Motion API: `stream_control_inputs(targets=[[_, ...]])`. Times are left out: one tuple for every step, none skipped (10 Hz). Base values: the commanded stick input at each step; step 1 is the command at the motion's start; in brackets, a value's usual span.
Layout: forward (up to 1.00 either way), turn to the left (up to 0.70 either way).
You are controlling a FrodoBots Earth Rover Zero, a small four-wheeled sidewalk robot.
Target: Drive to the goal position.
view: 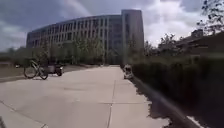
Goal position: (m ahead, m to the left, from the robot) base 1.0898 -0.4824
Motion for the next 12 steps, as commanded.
stream_control_inputs(targets=[[0.7,0.11],[0.7,0.11],[0.7,0.11],[0.7,0.11],[0.7,0.11],[0.7,0.11],[0.7,0.11],[0.7,0.1],[0.7,0.06],[0.7,0.0],[0.7,0.0],[0.7,0.0]])
